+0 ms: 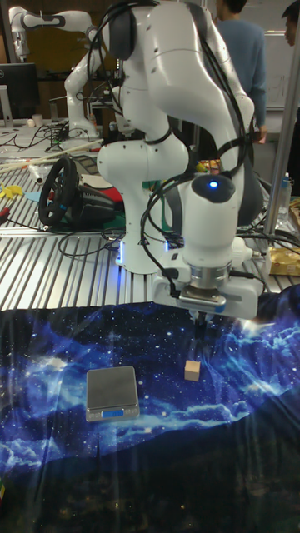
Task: Place the block on the scale
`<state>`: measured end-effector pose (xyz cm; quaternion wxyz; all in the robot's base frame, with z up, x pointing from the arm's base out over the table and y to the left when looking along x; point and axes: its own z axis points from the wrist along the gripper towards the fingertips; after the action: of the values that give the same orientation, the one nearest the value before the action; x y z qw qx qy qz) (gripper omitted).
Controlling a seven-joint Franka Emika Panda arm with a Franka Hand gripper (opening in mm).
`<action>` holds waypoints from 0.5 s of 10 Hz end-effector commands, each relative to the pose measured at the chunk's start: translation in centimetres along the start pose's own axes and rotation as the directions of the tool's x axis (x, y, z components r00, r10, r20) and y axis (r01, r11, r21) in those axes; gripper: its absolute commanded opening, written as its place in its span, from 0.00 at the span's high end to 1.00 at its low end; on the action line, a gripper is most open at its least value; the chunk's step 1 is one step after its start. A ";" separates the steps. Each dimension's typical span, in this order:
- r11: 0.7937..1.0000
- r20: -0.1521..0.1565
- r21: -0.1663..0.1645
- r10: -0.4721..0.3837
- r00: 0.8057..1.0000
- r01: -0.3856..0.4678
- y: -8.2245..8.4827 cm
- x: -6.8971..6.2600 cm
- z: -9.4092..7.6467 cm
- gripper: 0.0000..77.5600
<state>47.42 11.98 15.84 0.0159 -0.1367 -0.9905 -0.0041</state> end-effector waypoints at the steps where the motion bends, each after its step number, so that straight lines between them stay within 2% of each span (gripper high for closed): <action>1: 1.000 0.028 -0.008 -0.003 1.000 0.004 -0.3 -0.3 2.8 1.00; 5: 1.000 0.042 -0.013 0.008 0.999 -0.008 -0.6 -0.1 5.2 1.00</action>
<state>47.27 11.60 11.10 -0.0008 -0.1395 -0.9902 -0.0065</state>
